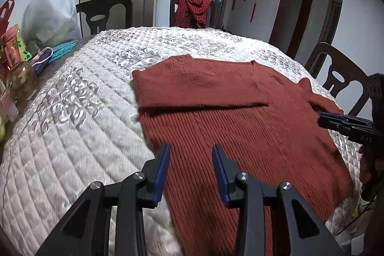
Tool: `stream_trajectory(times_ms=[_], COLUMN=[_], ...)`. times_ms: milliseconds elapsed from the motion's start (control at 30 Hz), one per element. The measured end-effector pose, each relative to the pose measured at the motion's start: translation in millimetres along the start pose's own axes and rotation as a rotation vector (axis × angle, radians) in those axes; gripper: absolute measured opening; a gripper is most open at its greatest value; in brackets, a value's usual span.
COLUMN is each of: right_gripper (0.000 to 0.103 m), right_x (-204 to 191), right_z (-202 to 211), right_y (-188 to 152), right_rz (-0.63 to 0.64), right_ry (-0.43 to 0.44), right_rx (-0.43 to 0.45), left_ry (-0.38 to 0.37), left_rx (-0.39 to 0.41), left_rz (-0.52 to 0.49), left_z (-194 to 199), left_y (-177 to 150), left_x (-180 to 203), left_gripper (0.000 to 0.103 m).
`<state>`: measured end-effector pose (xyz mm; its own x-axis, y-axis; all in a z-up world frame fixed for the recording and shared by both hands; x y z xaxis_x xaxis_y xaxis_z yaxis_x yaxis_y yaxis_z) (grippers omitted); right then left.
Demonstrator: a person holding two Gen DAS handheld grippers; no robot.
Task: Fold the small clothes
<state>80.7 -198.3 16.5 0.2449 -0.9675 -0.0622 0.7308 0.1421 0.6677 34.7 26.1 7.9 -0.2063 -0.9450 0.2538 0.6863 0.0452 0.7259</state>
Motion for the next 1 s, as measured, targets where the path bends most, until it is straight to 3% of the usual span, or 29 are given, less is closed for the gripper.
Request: stream_trajectory(times_ms=[133, 467, 800, 1000], right_gripper=[0.031, 0.039, 0.039, 0.039], right_x=[35, 122, 194, 217], right_z=[9, 16, 9, 4], right_y=[-19, -32, -36, -32], right_rz=[-0.082, -0.377, -0.718, -0.820], right_ry=[-0.059, -0.148, -0.121, -0.137], right_rx=[-0.010, 0.005, 0.034, 0.058], left_ry=[0.020, -0.036, 0.014, -0.028], left_rx=[0.013, 0.002, -0.066, -0.081], left_rz=[-0.026, -0.042, 0.005, 0.056], left_z=[3, -23, -54, -56], left_y=[0, 15, 11, 4], left_x=[11, 48, 37, 29], left_gripper=[0.042, 0.050, 0.050, 0.054])
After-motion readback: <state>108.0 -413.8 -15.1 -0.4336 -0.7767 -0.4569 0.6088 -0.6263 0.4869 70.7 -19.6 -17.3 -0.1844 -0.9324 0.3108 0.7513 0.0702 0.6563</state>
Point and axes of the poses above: each gripper's, at about its wrist camera, not at the fingertips, and z roughly against the way its jaws point, x to its right, y to its top, the point moved 3 cm from there along -z, roughly the way its jaws point, and after that the axes turned 11 degrees about -y, right-handed, at the moved point
